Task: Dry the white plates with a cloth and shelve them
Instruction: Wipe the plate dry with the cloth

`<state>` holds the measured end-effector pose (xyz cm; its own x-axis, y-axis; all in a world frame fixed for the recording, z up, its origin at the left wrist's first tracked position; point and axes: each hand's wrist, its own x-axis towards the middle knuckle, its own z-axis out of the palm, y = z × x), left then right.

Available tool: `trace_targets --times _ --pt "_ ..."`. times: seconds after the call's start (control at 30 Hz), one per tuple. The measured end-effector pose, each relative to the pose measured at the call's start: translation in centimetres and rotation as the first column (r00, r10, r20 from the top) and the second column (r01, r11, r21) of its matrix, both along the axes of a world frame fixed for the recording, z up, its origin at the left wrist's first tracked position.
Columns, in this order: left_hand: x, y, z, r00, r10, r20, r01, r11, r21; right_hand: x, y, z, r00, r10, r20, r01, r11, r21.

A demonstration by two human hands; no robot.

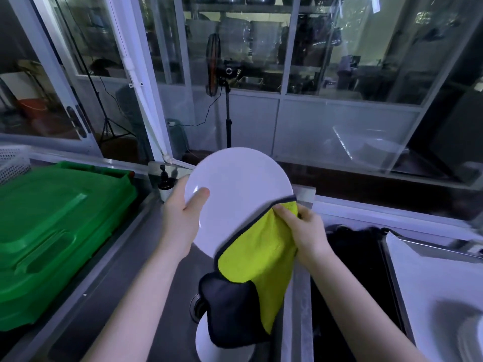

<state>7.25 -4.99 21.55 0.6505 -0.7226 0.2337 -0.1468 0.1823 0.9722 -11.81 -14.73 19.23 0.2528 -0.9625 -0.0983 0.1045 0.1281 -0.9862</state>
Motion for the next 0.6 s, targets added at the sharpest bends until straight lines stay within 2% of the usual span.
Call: trace_targets --times 0.03,0.1,0.17,0.27,0.33,0.4,0.43,0.5,0.53,0.6 --pt "0.5 0.2 0.1 0.997 -0.044 0.060 0.042 0.999 0.028 -0.3 -0.5 0.6 0.999 0.030 -0.016 -0.031 0.998 -0.047" --pt "1.7 0.3 0.6 0.970 -0.150 0.191 0.135 0.987 0.086 -1.0 -1.5 2.4 0.982 0.127 -0.138 -0.159 0.956 -0.248" --pt "2.5 0.1 1.4 0.907 -0.278 0.315 0.227 0.956 0.188 -1.1 -2.2 4.0 0.921 0.216 -0.323 -0.343 0.842 -0.416" --pt "2.4 -0.6 2.9 0.717 -0.480 0.506 0.324 0.872 0.368 -0.3 -2.7 5.3 0.787 0.238 -0.570 -0.558 0.669 -0.491" --pt "2.0 -1.1 3.1 0.666 -0.510 0.544 0.333 0.856 0.395 0.0 -2.9 5.5 0.745 0.219 -0.630 -0.600 0.635 -0.487" --pt "2.0 -1.4 2.9 0.708 -0.461 0.535 0.279 0.878 0.388 0.0 -3.1 5.5 0.765 0.222 -0.605 -0.578 0.651 -0.492" --pt "2.1 -1.3 2.6 0.756 -0.411 0.510 0.246 0.900 0.360 -0.2 -3.2 5.3 0.782 0.211 -0.586 -0.554 0.667 -0.499" --pt "1.9 -0.6 1.6 0.907 -0.250 0.340 0.185 0.960 0.210 -0.6 -3.3 4.5 0.853 0.169 -0.493 -0.438 0.745 -0.503" --pt "1.4 -0.2 0.9 0.966 -0.150 0.211 0.126 0.984 0.125 -0.7 -3.2 4.0 0.909 0.147 -0.390 -0.336 0.812 -0.477" --pt "-0.4 0.4 -1.0 1.000 -0.019 -0.025 0.019 1.000 0.007 -0.5 -2.6 2.7 0.992 0.077 -0.099 -0.103 0.950 -0.294"
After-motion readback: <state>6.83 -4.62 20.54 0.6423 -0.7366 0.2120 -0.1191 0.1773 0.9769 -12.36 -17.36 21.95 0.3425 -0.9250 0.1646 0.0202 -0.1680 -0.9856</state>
